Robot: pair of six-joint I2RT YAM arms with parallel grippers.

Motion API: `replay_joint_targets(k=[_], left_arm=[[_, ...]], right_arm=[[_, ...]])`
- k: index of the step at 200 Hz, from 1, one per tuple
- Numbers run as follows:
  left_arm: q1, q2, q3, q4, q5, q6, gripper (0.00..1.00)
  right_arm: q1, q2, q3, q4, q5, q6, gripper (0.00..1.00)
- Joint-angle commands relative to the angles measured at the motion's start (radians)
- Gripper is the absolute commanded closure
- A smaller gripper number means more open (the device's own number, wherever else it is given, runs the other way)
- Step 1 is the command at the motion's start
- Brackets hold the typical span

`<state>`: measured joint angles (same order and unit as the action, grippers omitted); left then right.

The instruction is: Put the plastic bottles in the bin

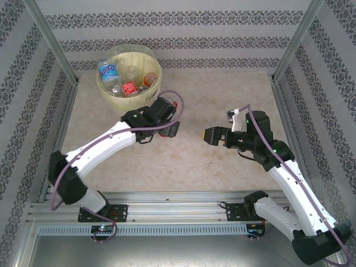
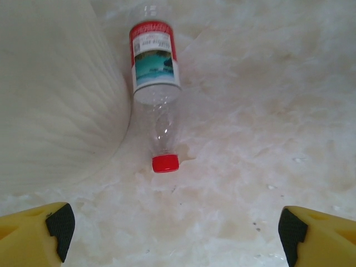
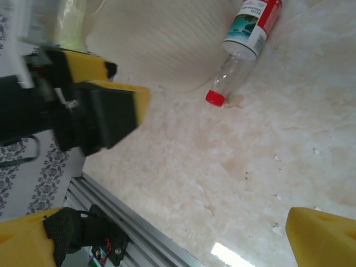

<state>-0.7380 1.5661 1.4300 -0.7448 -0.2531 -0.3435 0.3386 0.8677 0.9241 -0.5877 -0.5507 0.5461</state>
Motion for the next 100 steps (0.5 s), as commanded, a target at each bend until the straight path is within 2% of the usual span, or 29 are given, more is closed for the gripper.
replay_joint_targets(k=[1, 46, 100], left_arm=[[-0.003, 0.074, 0.068, 0.033, -0.064, -0.062, 0.07], [0.026, 0.296, 0.204, -0.021, -0.08, -0.101, 0.11], [0.084, 0.487, 0.344, -0.062, -0.114, -0.098, 0.19]], right_arm=[[0.01, -0.032, -0.014, -0.051, 0.087, -0.018, 0.02], [0.009, -0.055, -0.037, -0.052, 0.108, -0.012, 0.02], [0.007, -0.062, -0.041, -0.064, 0.114, -0.015, 0.02]])
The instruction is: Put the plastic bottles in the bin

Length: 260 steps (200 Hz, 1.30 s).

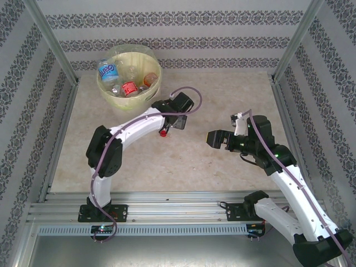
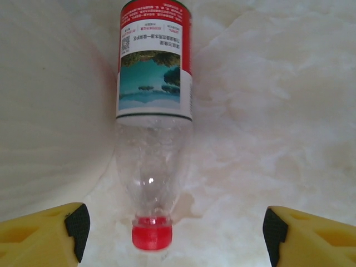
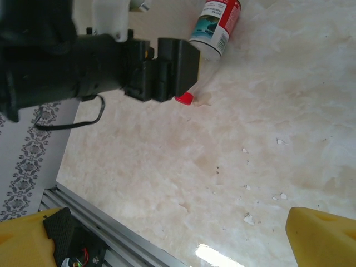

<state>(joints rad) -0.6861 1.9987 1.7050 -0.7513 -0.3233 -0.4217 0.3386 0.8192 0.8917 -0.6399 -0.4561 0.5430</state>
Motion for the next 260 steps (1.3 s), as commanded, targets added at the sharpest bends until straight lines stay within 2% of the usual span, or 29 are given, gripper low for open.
replay_joint_targets(k=[1, 58, 156, 218, 260], left_arm=[[0.033, 0.057, 0.071, -0.056, -0.044, -0.02, 0.19], [0.072, 0.193, 0.193, -0.098, -0.055, -0.007, 0.2], [0.12, 0.309, 0.272, -0.11, 0.003, -0.002, 0.21], [0.125, 0.333, 0.271, -0.114, 0.043, -0.015, 0.26], [0.125, 0.332, 0.285, -0.125, 0.071, -0.006, 0.36]], right_arm=[[0.007, -0.014, -0.008, -0.013, 0.02, -0.011, 0.02], [0.006, -0.008, -0.008, -0.014, 0.017, -0.012, 0.02], [0.001, 0.0, 0.012, -0.029, 0.013, -0.021, 0.02], [0.0, -0.01, 0.002, -0.027, 0.016, -0.017, 0.02], [-0.001, -0.018, -0.006, -0.027, 0.016, -0.014, 0.02]])
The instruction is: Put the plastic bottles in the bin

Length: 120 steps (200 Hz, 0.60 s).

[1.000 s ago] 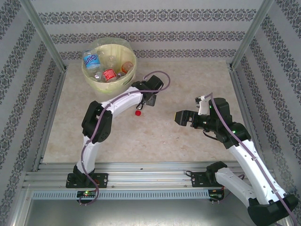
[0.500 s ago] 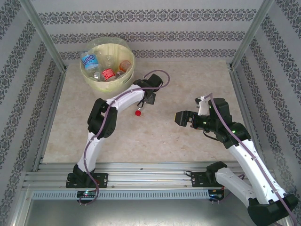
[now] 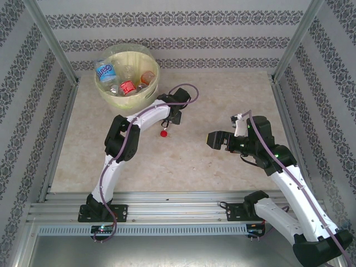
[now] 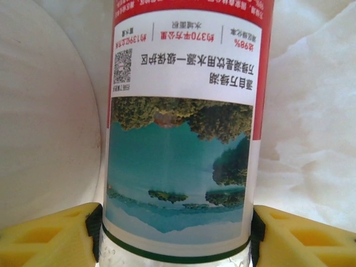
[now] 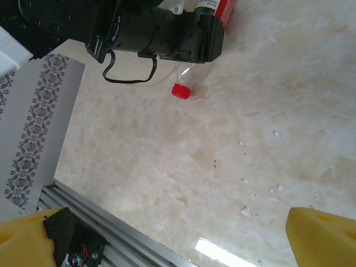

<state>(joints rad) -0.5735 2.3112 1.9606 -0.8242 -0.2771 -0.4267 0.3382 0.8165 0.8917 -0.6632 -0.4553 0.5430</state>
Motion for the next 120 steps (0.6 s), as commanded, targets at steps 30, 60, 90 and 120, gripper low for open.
replay_joint_targets(k=[30, 60, 90, 120], left_arm=[[0.008, -0.009, 0.026, -0.052, 0.052, 0.008, 0.44], [-0.014, -0.074, 0.025, -0.034, 0.09, 0.042, 0.43], [-0.032, -0.13, 0.065, -0.049, 0.154, 0.067, 0.41], [-0.04, -0.194, 0.114, -0.065, 0.232, 0.087, 0.4]], right_arm=[[-0.001, -0.017, -0.009, 0.001, 0.015, -0.012, 0.02], [-0.001, -0.018, -0.019, 0.014, 0.013, -0.007, 0.02], [-0.001, -0.016, -0.02, 0.019, 0.01, -0.006, 0.02], [-0.001, -0.028, -0.019, 0.019, 0.009, -0.006, 0.02]])
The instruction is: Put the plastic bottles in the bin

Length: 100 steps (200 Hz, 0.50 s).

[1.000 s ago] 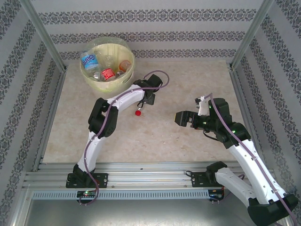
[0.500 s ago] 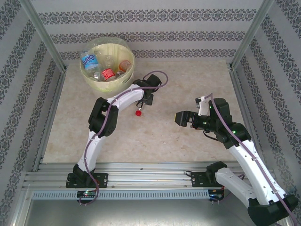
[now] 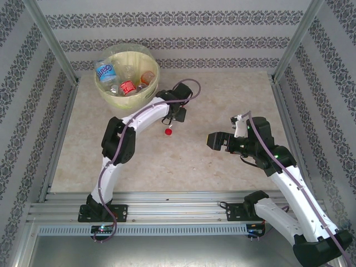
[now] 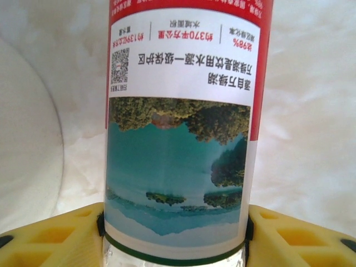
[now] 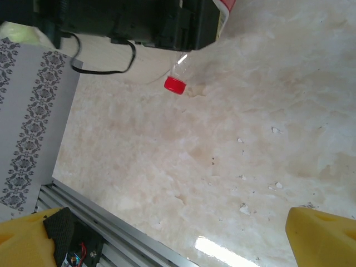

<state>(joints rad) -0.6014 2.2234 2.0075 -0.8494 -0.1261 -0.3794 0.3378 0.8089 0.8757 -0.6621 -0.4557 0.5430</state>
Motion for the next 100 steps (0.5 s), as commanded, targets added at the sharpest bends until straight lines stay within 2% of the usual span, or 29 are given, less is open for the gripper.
replay_joint_targets(k=[1, 63, 100], left_arm=[[-0.012, -0.108, 0.068, -0.04, 0.083, 0.04, 0.4], [-0.013, -0.199, 0.261, -0.081, 0.296, 0.093, 0.38], [0.007, -0.181, 0.512, -0.186, 0.315, 0.068, 0.39]], right_arm=[[-0.001, -0.02, -0.002, 0.018, 0.009, -0.005, 0.02], [-0.002, -0.037, 0.01, 0.029, 0.004, 0.0, 0.02], [-0.002, -0.028, 0.02, 0.03, -0.003, 0.0, 0.02]])
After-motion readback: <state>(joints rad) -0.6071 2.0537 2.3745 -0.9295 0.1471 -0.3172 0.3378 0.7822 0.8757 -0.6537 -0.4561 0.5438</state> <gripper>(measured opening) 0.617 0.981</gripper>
